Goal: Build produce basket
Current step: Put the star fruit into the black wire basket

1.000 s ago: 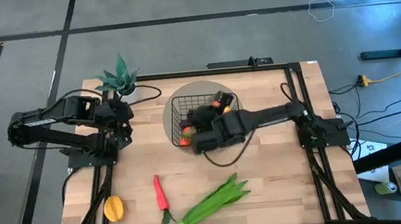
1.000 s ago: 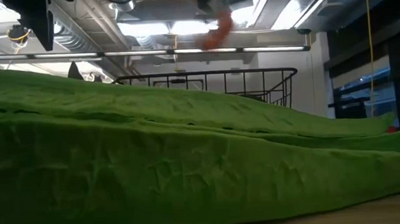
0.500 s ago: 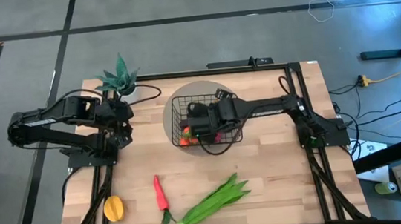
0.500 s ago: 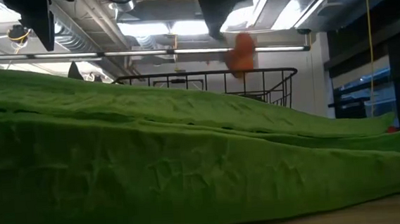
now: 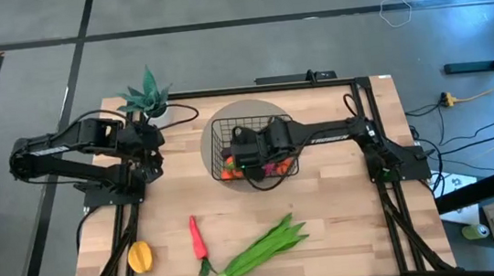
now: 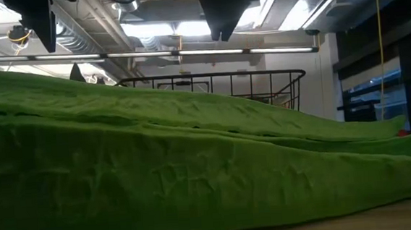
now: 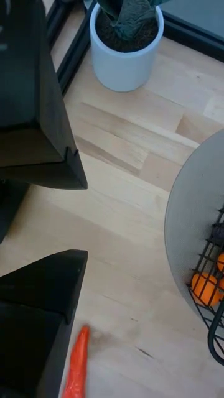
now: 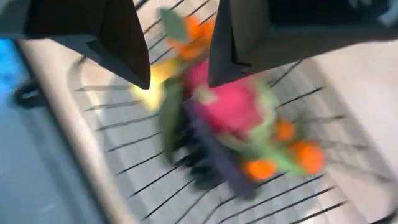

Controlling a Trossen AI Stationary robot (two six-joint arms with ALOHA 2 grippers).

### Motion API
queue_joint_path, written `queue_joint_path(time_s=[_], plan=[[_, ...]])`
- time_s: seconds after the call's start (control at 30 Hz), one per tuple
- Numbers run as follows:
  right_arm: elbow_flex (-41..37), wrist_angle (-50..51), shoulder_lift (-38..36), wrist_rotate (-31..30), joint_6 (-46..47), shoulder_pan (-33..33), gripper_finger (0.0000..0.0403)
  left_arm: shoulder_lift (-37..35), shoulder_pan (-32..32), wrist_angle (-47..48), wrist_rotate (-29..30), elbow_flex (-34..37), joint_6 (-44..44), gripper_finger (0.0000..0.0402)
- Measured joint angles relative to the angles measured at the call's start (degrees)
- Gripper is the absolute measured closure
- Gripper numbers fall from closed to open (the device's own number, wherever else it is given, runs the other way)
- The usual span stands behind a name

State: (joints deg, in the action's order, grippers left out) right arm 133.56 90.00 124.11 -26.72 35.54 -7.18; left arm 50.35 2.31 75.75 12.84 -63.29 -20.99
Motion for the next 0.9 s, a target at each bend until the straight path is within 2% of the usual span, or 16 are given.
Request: queue_joint_path(time_s=[0.13, 0.23, 0.33, 0.43, 0.5, 0.57, 0.67, 0.77, 0.9], plan=[[0.0, 0.0, 0.0, 10.0, 0.0, -2.5, 0.0253, 0.0, 0.0, 0.0, -0.1, 0.0, -1.4, 0.0243], [0.0, 0.0, 0.0, 14.8, -2.2, -5.2, 0.0257, 0.0, 0.0, 0.0, -2.1, 0.0, -3.0, 0.0243], [0.0, 0.0, 0.0, 15.8, -5.2, -8.7, 0.0258, 0.0, -0.9, 0.0, -7.6, 0.0, -2.0, 0.0243], [0.0, 0.0, 0.0, 15.1, -6.1, -11.8, 0.0258, 0.0, -3.3, 0.0, -16.1, 0.0, -1.2, 0.0243], [0.0, 0.0, 0.0, 14.4, -5.9, -13.6, 0.0258, 0.2, -5.6, 0.0, -21.9, 0.0, -3.7, 0.0243], [0.0, 0.0, 0.0, 14.3, -5.6, -15.3, 0.0258, 0.7, -8.7, 0.1, -25.3, 0.0, -9.0, 0.0243], [0.0, 0.0, 0.0, 12.7, -3.4, -18.0, 0.0258, 1.3, -14.8, 0.1, -25.8, 1.4, -20.3, 0.0243], [0.0, 0.0, 0.1, 8.8, -0.1, -20.7, 0.0258, 2.4, -21.8, 0.0, -27.2, 5.4, -31.2, 0.0243], [0.0, 0.0, 0.1, 5.4, 4.8, -24.4, 0.0258, 4.5, -30.9, -4.8, -30.3, 12.7, -46.8, 0.0243]])
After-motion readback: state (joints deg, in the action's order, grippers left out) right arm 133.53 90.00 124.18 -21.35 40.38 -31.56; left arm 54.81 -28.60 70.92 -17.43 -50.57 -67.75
